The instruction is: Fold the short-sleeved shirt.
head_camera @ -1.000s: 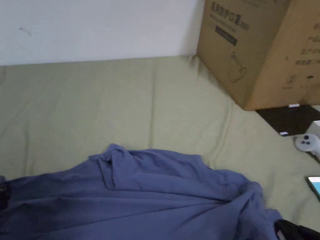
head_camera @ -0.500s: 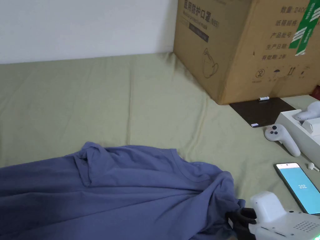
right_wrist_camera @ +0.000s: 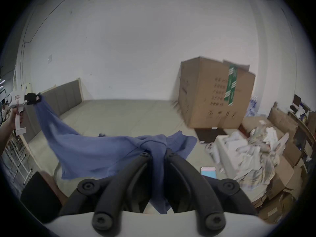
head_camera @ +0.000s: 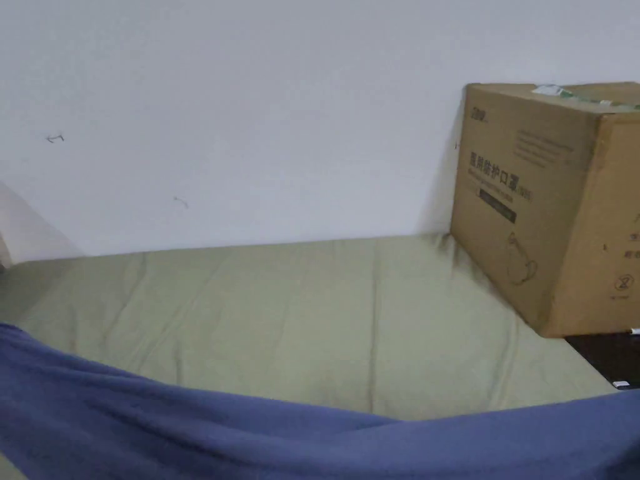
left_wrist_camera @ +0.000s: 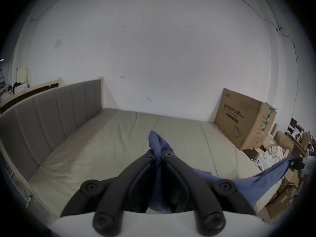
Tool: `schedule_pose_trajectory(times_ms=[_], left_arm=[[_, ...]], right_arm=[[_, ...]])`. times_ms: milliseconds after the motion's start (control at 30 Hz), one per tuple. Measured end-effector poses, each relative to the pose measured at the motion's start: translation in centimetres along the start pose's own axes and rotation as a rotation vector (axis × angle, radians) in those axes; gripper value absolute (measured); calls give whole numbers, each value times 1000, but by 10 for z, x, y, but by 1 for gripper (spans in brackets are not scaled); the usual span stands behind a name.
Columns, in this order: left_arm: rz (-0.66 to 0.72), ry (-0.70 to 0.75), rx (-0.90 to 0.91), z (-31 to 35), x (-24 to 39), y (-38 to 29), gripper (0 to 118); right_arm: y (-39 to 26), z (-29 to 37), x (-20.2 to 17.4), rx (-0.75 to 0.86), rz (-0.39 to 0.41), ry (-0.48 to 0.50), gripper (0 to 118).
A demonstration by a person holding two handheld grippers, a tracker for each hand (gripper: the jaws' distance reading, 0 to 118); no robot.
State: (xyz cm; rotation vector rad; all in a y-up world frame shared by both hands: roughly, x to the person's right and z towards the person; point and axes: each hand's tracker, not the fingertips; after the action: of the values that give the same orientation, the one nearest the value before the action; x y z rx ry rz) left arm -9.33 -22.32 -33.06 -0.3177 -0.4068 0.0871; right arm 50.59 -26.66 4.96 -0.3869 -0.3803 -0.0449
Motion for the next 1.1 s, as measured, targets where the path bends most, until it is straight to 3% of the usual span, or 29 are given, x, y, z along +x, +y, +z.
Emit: schedule_pose_trajectory(times_ms=[267, 500, 733, 867, 900, 967, 1100], left_arm=[[-15, 55, 43, -15, -13, 51, 5], [-66, 94, 43, -101, 9, 114, 5], [-132, 152, 190, -159, 33, 175, 5], [-162, 176, 229, -192, 41, 159, 5], [-194, 222, 243, -201, 44, 147, 5], [-215, 253, 201, -221, 48, 116, 5], [-212, 207, 7, -257, 41, 32, 5]], right_arm=[[91, -56, 2, 48, -6, -8, 11], [184, -152, -1, 80, 0, -70, 11], [272, -205, -4, 236, -1, -113, 11], [265, -232, -14, 291, -16, -129, 11], [257, -260, 3, 295, -14, -131, 11], [230, -281, 3, 282, -29, -118, 11], [146, -323, 7, 89, -24, -104, 11]])
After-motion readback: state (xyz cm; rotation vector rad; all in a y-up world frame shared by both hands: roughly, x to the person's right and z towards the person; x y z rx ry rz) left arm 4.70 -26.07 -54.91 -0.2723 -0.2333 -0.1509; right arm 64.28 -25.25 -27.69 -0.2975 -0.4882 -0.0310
